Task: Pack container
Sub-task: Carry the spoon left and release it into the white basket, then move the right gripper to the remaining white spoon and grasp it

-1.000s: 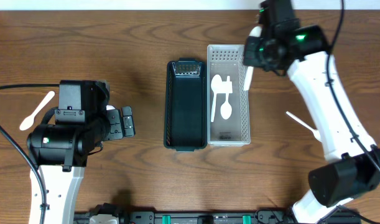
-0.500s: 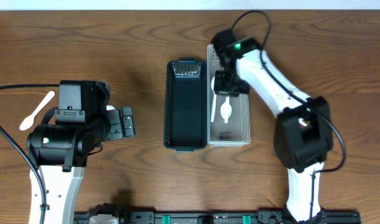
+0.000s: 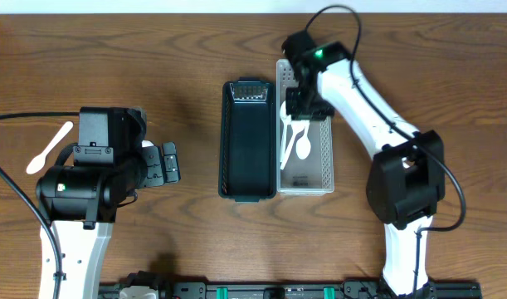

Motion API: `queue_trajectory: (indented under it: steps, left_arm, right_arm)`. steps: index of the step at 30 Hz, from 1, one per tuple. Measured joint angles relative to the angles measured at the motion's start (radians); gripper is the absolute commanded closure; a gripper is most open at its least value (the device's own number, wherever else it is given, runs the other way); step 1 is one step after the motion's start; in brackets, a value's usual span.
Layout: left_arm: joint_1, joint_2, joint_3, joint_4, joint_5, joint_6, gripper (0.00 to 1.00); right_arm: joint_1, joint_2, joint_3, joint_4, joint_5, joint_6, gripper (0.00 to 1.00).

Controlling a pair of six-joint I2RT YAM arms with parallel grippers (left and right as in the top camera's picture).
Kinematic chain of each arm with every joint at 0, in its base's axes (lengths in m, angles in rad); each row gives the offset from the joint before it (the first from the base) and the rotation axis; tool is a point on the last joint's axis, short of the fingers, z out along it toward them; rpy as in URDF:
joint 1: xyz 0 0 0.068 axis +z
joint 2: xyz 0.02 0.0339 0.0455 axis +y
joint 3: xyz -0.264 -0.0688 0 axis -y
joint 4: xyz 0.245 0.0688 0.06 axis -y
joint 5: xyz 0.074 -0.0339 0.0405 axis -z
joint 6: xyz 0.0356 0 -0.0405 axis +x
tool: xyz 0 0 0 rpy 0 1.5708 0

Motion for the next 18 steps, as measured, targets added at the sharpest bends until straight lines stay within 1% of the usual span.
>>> queue_trajectory:
  steps: [5, 9, 14, 16, 18]
  left_arm:
    - [0.000, 0.000, 0.000, 0.000, 0.000, 0.000, 0.02]
    - [0.000, 0.000, 0.000, 0.000, 0.000, 0.000, 0.02]
    - [0.000, 0.000, 0.000, 0.000, 0.000, 0.000, 0.02]
    - [0.000, 0.000, 0.000, 0.000, 0.000, 0.000, 0.02]
    - [0.000, 0.000, 0.000, 0.000, 0.000, 0.000, 0.02]
  right_arm:
    - [-0.080, -0.013, 0.222, -0.108, 0.046, -0.032, 0.69]
    - [-0.192, -0.076, 0.341, -0.169, 0.083, -0.029, 0.65]
    - [-0.384, -0.187, 0.379, -0.256, 0.110, 0.008, 0.66]
    - [-0.454, -0.205, 0.383, -0.308, 0.118, 0.027, 0.68]
    - [-0.516, -0.208, 0.384, -0.370, 0.125, 0.060, 0.68]
